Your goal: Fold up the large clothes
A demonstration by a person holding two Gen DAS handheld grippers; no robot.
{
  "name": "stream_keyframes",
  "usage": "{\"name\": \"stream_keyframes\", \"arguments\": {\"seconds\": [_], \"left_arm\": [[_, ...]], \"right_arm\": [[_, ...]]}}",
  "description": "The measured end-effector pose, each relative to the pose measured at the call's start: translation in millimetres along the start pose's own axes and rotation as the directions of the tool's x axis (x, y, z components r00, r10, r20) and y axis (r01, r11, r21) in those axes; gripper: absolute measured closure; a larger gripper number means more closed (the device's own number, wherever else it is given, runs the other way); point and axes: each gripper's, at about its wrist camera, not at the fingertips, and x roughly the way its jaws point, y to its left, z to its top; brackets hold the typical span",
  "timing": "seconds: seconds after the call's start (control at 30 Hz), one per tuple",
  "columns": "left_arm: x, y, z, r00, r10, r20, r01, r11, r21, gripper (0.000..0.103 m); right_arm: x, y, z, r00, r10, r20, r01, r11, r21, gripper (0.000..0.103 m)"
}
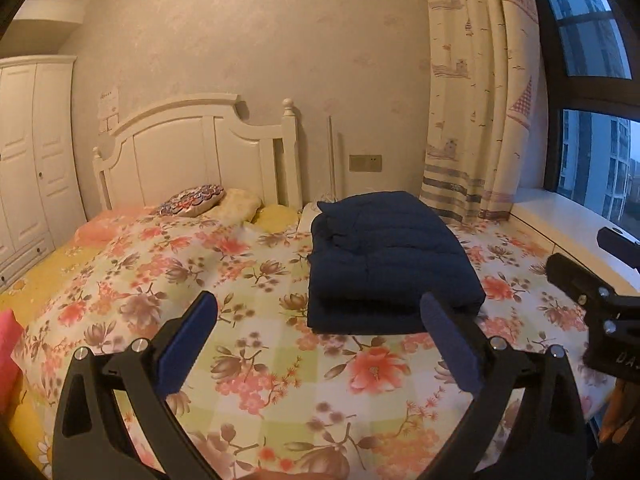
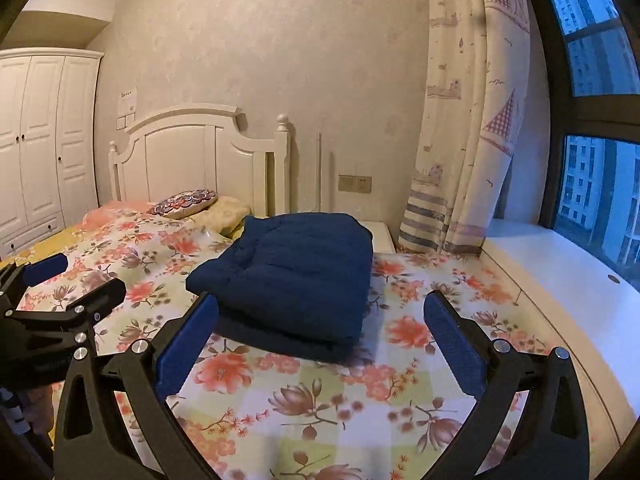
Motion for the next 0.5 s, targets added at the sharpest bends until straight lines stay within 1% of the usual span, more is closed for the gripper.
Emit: {"name": "stream_keyframes", "arguments": {"seconds": [0.1,0.23,0.5], "left_arm": [[3,-2,-2,1.000,0.011,0.003,-0.011,1.000,0.008,0.002],[7,0,-4,1.000,0.015,-0.012,-0.015,1.000,-0.008,0.002],[5,0,-4,1.000,0.025,-0.007,-0.025,1.000,-0.003,0.002]], "right_arm": [[6,6,-5,1.000,0.000,-0.017,0.000,1.000,-0.015,0.004],[12,8,-9,0.999,0.007,-0.037,-0.007,1.000,-0.019,0.004],[9,5,-9,0.999,0.005,-0.035,-0.005,1.000,-0.004,0.004]]}}
